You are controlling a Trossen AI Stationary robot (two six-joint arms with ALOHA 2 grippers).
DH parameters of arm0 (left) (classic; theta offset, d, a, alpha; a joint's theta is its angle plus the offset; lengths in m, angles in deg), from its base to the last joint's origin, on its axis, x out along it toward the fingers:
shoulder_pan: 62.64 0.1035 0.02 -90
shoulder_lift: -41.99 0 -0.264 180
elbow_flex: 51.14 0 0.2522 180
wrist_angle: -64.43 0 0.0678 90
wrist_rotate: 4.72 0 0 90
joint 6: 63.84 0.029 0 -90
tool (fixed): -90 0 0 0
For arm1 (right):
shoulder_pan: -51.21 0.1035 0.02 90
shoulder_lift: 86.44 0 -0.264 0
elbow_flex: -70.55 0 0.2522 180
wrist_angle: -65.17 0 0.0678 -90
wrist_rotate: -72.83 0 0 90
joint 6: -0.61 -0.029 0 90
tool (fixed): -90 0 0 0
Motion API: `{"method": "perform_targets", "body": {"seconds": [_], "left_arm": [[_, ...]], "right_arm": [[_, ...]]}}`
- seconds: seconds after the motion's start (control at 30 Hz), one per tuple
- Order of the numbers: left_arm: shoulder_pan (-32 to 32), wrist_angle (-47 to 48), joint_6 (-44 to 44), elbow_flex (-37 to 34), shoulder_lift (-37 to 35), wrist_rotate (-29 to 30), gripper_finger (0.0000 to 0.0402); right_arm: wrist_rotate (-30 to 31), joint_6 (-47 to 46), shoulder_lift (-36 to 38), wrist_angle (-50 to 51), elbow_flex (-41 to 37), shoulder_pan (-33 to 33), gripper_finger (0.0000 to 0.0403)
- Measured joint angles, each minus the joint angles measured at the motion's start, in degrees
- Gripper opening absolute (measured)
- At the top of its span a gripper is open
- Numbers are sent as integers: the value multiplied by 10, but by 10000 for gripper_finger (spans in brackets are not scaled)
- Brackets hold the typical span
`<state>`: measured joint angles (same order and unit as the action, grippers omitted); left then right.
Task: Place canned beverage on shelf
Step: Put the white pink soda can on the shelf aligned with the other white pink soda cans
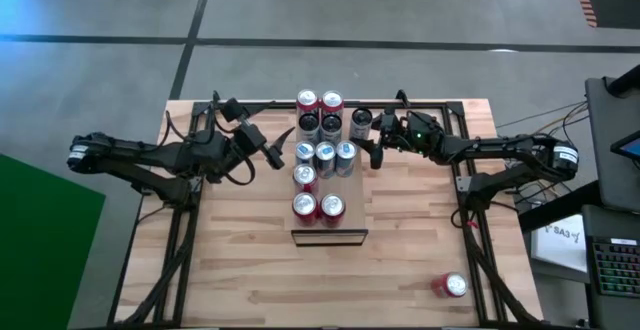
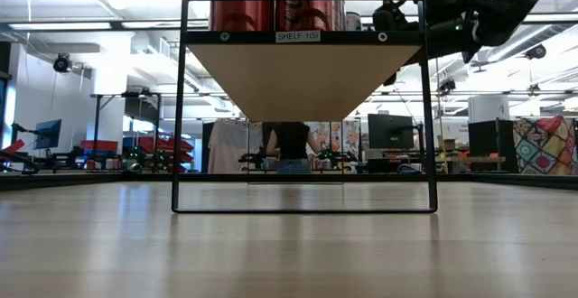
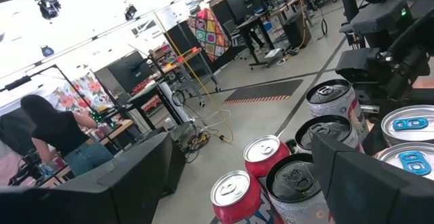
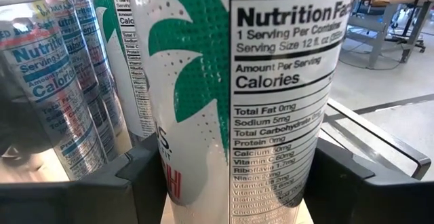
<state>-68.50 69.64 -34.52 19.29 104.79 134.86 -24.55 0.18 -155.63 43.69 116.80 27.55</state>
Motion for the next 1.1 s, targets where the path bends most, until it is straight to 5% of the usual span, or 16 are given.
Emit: {"method": "perform_targets", "body": {"seconds": [0.37,1.1], "left_arm": [[0,0,0,0,0,0,323],[0,0,-3,0,0,0,323]], "right_arm": [[-1,-11,0,1,0,0,318],[-1,-5,0,-28,0,4,306]]}}
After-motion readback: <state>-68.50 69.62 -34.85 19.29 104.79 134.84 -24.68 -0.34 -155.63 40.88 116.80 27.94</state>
